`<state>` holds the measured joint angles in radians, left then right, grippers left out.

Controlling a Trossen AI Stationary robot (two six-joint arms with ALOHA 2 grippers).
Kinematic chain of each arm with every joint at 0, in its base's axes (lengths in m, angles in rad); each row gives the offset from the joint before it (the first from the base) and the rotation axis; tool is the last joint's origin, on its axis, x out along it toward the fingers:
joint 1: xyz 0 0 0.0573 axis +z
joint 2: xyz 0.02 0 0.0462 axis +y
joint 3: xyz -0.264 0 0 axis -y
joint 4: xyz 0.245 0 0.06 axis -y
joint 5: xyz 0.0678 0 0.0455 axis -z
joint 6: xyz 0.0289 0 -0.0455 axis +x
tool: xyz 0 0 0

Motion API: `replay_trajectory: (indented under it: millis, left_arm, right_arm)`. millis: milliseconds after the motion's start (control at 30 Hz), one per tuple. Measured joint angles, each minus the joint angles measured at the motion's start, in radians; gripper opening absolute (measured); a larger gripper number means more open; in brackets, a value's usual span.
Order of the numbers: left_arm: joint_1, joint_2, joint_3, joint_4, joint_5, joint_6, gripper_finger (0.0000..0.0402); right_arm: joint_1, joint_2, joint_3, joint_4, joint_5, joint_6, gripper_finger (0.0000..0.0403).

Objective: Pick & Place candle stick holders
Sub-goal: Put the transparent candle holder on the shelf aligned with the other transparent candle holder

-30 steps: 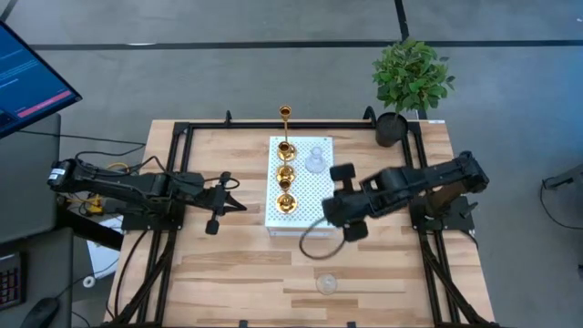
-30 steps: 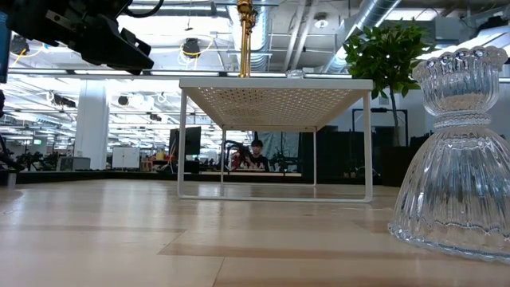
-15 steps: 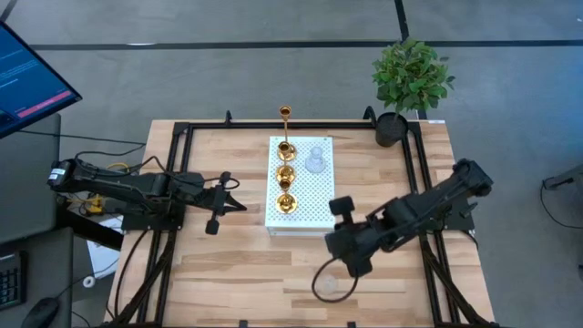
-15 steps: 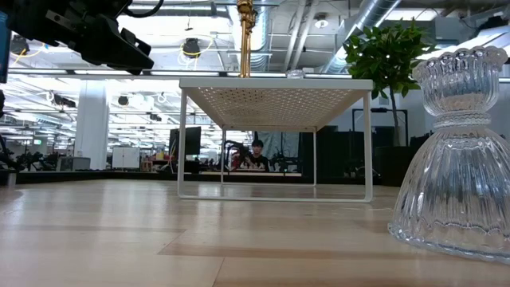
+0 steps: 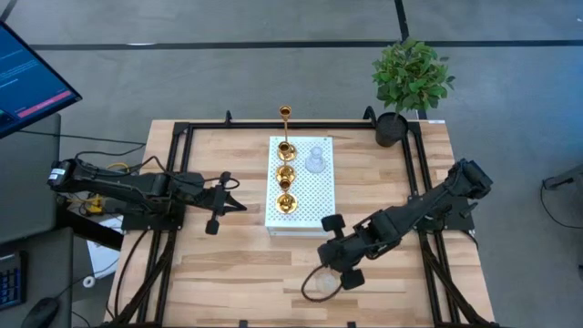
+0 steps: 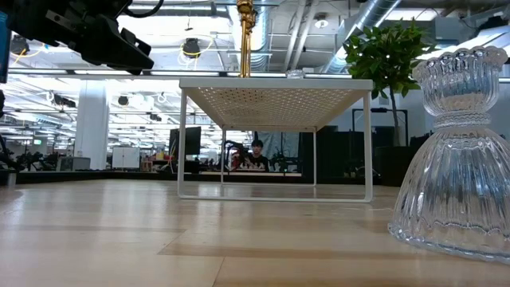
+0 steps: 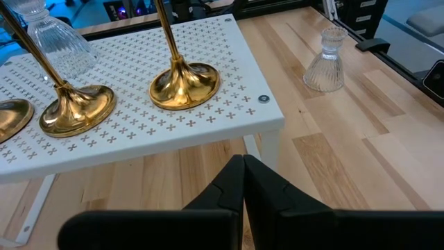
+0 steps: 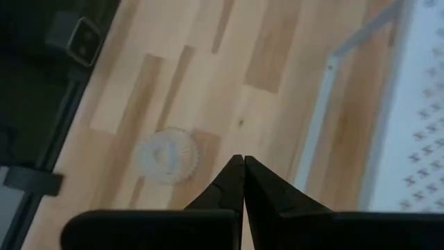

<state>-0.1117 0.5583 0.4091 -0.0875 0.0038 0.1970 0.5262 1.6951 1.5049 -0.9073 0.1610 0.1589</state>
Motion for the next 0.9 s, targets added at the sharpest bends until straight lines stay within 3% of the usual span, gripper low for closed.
replay_trajectory:
  millis: [600,900]
  left_arm:
    - [0.000,0.000,0.000,0.007,0.000,0.008,0.0008]
    - [0.000,0.000,0.000,0.015,0.000,0.006,0.0008]
  right_arm:
    - [-0.049,-0.026,0.002,-0.012,0.002,0.053,0.0000]
    - [0.049,-0.021,0.002,0.035,0.144,0.257,0.0000]
